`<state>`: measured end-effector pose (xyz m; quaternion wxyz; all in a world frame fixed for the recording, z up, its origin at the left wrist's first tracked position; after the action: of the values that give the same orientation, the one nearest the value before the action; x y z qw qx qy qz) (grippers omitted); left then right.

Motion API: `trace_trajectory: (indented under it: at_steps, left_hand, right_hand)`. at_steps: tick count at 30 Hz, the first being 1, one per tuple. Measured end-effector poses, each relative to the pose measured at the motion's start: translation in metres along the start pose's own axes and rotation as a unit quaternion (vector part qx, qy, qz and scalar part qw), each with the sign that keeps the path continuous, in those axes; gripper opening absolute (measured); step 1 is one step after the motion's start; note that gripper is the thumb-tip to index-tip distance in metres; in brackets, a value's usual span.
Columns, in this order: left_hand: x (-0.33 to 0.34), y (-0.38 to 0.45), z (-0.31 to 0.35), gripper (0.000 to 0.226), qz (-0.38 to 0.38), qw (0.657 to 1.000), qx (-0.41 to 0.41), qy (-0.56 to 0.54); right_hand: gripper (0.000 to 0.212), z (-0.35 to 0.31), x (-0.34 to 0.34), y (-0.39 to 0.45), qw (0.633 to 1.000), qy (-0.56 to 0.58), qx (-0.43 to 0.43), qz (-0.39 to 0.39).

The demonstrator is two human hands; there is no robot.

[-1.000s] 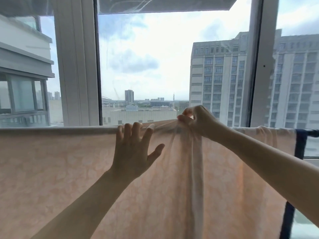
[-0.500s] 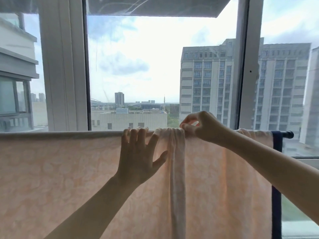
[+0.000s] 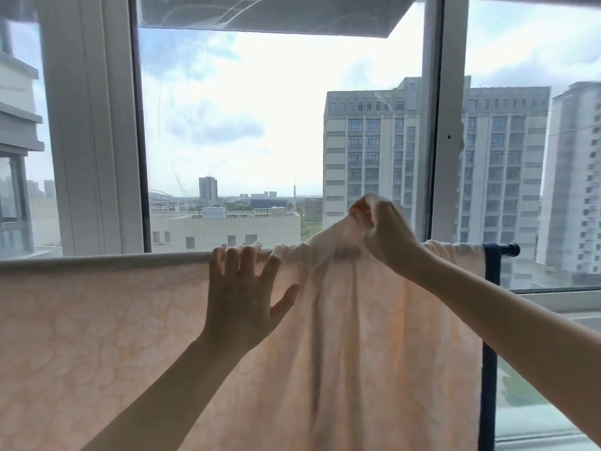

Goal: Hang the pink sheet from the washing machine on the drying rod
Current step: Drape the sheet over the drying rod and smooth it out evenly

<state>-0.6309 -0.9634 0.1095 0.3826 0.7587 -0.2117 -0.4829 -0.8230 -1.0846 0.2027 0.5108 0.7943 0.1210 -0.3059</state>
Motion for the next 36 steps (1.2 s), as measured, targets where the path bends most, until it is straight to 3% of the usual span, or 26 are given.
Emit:
trace_trajectory:
  at_steps: [4, 8, 15, 20, 31, 36]
  left_hand:
    - [0.001, 0.002, -0.001, 0.061, 0.009, 1.0, -0.001, -0.008]
    - [0.001, 0.002, 0.002, 0.06, 0.014, 1.0, 0.001, -0.015]
    - [0.001, 0.004, 0.005, 0.059, 0.019, 1.0, -0.002, -0.022]
    - [0.001, 0.003, 0.001, 0.06, -0.001, 1.0, -0.009, -0.019]
    - [-0.001, 0.003, 0.001, 0.059, -0.009, 1.0, -0.015, -0.012]
    - [-0.003, 0.001, 0.002, 0.058, -0.008, 1.0, -0.007, -0.005]
  right_hand:
    - [0.01, 0.031, -0.025, -0.008, 0.995, -0.066, 0.045, 0.06]
    - [0.01, 0.043, -0.037, -0.027, 0.988, -0.132, 0.084, -0.003]
    - [0.018, 0.01, -0.015, -0.024, 0.991, -0.096, -0.037, -0.085]
    - [0.016, -0.001, 0.005, -0.01, 0.988, -0.048, -0.037, -0.144]
    - [0.015, -0.016, 0.009, -0.004, 0.983, -0.047, -0.052, -0.17]
    - [0.011, -0.019, 0.017, -0.007, 0.99, -0.07, -0.052, -0.113]
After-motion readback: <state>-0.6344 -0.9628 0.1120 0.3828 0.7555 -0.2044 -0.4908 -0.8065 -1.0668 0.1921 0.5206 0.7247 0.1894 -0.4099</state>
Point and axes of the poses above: each hand's wrist, its own y-axis towards the middle knuckle, its own x-axis out of the palm, z = x × y, the point moved 1 cm from there along y, towards the middle knuckle, and after that the axes turned 12 degrees about -z, right-handed, at the moved point
